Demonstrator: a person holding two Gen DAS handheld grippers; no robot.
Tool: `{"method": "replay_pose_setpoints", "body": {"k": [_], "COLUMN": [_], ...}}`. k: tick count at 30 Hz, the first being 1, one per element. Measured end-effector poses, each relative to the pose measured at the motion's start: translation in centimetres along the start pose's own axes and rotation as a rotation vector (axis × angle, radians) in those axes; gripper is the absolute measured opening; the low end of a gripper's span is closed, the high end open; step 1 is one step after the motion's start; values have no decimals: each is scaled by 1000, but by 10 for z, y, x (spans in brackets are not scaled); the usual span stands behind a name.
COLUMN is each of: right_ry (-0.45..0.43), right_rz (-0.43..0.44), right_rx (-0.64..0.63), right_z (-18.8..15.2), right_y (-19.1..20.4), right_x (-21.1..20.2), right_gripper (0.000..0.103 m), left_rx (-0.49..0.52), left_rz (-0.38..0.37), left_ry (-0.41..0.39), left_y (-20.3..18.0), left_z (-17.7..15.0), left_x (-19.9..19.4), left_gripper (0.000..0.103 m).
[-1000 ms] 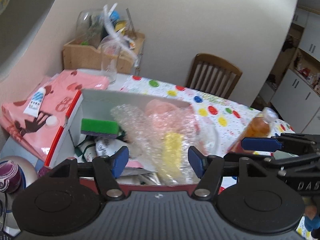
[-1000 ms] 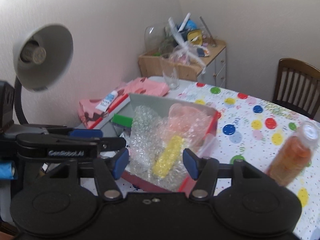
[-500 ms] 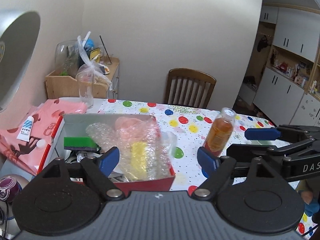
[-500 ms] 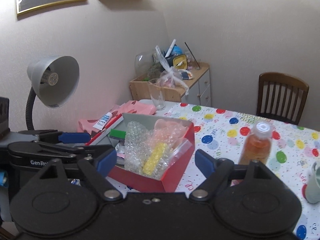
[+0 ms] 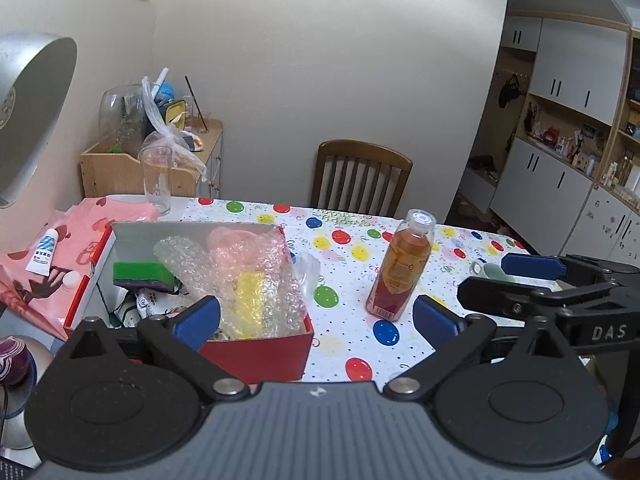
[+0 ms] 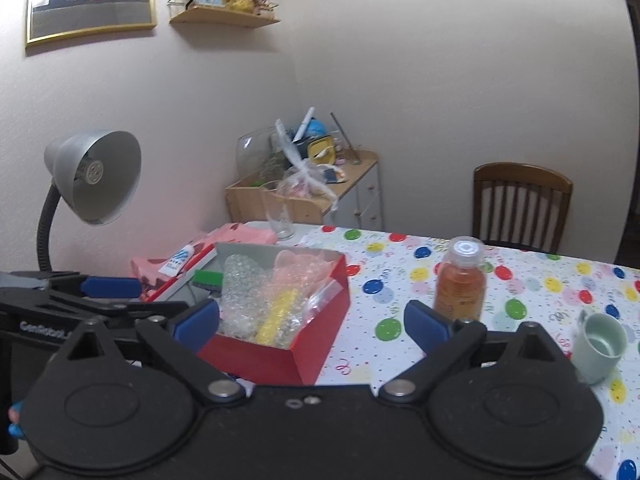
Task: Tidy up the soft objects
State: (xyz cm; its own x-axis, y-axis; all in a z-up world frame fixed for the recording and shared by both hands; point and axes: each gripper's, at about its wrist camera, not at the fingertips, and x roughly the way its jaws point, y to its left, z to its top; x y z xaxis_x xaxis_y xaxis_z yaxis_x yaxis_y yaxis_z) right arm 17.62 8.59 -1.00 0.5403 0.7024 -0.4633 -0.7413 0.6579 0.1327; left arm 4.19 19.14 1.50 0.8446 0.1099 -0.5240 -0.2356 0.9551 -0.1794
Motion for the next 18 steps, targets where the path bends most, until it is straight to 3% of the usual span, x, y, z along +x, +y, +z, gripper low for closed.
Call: {"method": "replay_pose_setpoints", "body": {"k": [18], "right_ry": [-22], "right_rz": [-39], "right_rx": [8], "right_z": [-12], "right_y": [2], "right_x": [-19], "right_gripper": [101], "left_rx": [30], "left_rz": [17], "left_ry": [-34], "left_y": [-12], "left_z": [-5], "left_x": [-16], "left_gripper": [103]}}
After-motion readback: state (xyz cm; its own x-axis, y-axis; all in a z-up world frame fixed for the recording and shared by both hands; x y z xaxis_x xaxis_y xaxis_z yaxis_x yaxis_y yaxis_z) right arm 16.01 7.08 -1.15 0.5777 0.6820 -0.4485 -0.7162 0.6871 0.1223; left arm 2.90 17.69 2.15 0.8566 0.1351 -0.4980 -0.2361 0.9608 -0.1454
